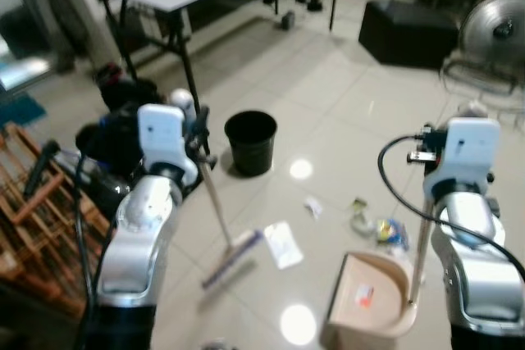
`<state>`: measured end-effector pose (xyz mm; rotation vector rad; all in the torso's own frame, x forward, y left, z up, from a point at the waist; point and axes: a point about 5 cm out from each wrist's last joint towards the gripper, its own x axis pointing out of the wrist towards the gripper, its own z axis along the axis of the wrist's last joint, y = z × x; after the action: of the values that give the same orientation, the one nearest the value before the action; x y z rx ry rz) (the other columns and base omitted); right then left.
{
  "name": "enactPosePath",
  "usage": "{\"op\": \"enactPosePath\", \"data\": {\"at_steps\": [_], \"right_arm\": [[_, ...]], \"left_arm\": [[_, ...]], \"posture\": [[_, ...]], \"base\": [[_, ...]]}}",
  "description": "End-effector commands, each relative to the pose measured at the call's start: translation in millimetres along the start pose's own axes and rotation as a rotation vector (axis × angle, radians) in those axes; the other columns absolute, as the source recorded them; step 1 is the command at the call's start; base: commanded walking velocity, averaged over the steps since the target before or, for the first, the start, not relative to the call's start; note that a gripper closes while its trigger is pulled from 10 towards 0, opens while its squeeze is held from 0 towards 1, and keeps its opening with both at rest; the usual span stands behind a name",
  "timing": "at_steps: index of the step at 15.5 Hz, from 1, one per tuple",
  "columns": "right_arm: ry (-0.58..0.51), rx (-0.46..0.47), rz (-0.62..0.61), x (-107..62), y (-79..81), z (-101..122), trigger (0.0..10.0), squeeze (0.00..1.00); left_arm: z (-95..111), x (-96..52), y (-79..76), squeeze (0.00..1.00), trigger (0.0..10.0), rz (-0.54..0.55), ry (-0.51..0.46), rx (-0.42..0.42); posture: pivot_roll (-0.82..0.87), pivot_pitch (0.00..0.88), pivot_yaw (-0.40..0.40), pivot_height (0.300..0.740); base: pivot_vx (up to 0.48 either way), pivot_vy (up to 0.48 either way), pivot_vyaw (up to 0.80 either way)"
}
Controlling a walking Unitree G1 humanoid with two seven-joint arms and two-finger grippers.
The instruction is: Sweep floor
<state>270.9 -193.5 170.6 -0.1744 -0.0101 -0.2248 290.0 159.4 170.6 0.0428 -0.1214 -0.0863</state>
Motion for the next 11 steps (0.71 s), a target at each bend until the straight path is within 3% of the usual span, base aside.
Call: {"op": "enactPosePath", "data": {"at_steps": [1, 4, 11], "right_arm": [[-0.073, 0.032, 0.039, 1.1, 8.1, 13.2, 10.0, 0.0], [-0.084, 0.073, 0.093, 4.8, 14.8, 14.5, 10.0, 0.0], [-0.091, 0.116, 0.085, 6.6, 14.7, 12.5, 10.0, 0.0]], "left_arm": [[4.8, -1.0, 7.1, 0.0, 10.0, 0.041, -0.025, 0.022], [-0.6, -8.9, 4.8, 0.0, 10.0, 0.064, -0.014, 0.027], [3.7, -3.8, 6.6, 0.0, 10.0, 0.052, -0.027, 0.041]], "posture": [[0.0, 0.0, -0.015, 0.74], [0.03, 0.0, -0.06, 0.74], [0.02, 0.0, -0.025, 0.74]], "base": [[0.337, 0.0, 0.0], [0.336, 0.0, 0.0], [0.337, 0.0, 0.0]]}}
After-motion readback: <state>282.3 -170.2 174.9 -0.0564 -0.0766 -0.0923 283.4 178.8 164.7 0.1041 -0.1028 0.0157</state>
